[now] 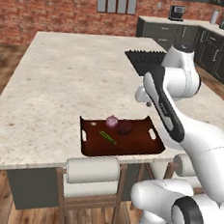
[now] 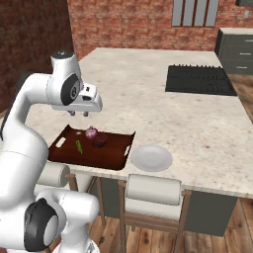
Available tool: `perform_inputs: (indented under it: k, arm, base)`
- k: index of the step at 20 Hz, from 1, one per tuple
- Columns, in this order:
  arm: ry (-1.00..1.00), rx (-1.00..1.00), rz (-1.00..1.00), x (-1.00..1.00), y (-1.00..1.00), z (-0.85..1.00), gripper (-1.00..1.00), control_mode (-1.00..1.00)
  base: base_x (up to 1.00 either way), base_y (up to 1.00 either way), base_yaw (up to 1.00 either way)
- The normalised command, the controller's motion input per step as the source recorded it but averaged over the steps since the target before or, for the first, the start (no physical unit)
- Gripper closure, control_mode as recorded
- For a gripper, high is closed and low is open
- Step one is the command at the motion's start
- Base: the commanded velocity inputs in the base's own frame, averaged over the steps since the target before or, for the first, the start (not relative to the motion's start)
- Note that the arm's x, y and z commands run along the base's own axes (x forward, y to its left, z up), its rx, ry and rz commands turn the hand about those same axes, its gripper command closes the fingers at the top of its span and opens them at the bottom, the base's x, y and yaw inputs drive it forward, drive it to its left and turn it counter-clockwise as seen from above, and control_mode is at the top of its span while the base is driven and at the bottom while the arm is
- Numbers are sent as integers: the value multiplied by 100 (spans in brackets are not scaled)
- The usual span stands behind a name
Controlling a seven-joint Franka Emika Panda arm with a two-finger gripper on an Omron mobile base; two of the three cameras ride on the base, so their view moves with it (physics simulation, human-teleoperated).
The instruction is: Create a steak meal by picking up the steak and asparagus from the tray and placing them on the plate. Leave the pomegranate on the tray.
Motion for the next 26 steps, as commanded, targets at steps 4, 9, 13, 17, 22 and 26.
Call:
perform_inputs:
  k: [4,9,13,17,22,26]
  arm:
    - [0,0,0,0,0,-24,-100,-100]
    - [0,0,0,0,27,-74,-100,-100]
    - [0,0,0,1,40,-77,-100,-100]
    - [3,0,0,4,39,-68,-100,-100]
    - [4,0,0,23,32,-57,-100,-100]
    - [6,0,0,46,20,-36,-100,-100]
  base:
    - [0,0,0]
    - [0,0,0]
    - [0,0,0]
    - [0,0,0]
    - [0,0,0]
    - [0,0,0]
